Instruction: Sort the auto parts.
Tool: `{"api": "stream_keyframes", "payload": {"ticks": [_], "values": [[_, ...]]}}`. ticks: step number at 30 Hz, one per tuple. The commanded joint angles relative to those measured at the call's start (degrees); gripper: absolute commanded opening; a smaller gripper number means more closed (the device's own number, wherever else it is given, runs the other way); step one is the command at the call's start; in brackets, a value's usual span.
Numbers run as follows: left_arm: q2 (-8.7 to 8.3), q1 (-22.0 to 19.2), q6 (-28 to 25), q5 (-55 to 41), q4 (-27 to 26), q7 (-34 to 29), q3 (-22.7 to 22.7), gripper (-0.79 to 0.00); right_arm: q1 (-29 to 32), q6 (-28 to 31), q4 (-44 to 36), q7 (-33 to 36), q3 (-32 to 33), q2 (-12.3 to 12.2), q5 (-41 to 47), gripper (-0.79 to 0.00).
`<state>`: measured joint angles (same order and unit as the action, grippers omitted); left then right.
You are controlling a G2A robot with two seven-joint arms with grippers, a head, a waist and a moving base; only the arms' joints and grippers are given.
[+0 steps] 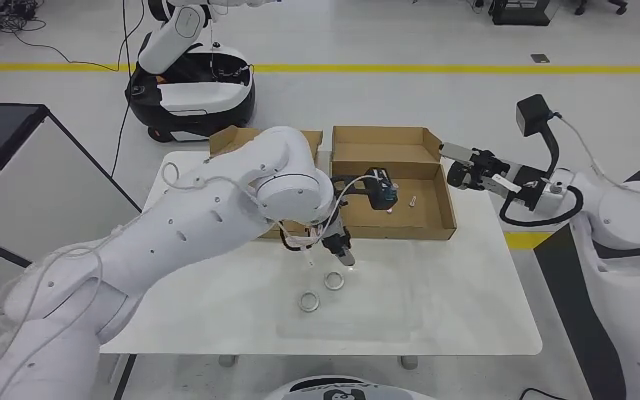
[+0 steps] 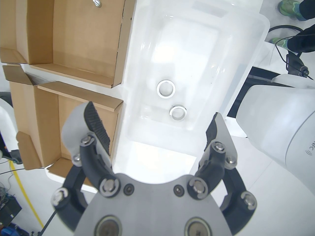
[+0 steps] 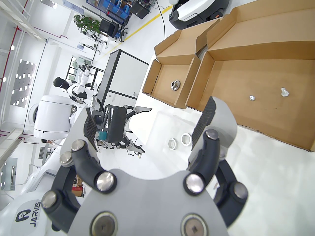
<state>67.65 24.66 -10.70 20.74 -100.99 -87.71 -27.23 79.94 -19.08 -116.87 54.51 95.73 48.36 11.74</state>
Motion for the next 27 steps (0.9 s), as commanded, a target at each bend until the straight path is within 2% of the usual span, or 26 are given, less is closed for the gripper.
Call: {"api": "stream_keyframes", "payload": {"ticks": [1,3,7,12,21,27], "values": [[-0.03,0.72,-0.9,0.41,-0.88,0.84,0.29,0.0,0.0,0.0,0.0,0.0,0.0,0.0,0.0,0.0],[0.1,0.4,-2.66,0.17,-1.8,-0.29,1.08,0.0,0.0,0.0,0.0,0.0,0.0,0.0,0.0,0.0],[0.91,-1.41,-5.36,-0.33,-0.3,-0.29,4.87,0.0,0.0,0.0,0.0,0.0,0.0,0.0,0.0,0.0],[2.11,-3.73,-5.58,-2.04,1.75,-0.29,8.0,0.0,0.0,0.0,0.0,0.0,0.0,0.0,0.0,0.0],[1.97,-2.52,-7.0,-1.07,1.98,1.15,8.27,0.0,0.0,0.0,0.0,0.0,0.0,0.0,0.0,0.0],[1.36,-4.02,-9.4,-0.17,2.04,3.53,12.6,0.0,0.0,0.0,0.0,0.0,0.0,0.0,0.0,0.0]]}}
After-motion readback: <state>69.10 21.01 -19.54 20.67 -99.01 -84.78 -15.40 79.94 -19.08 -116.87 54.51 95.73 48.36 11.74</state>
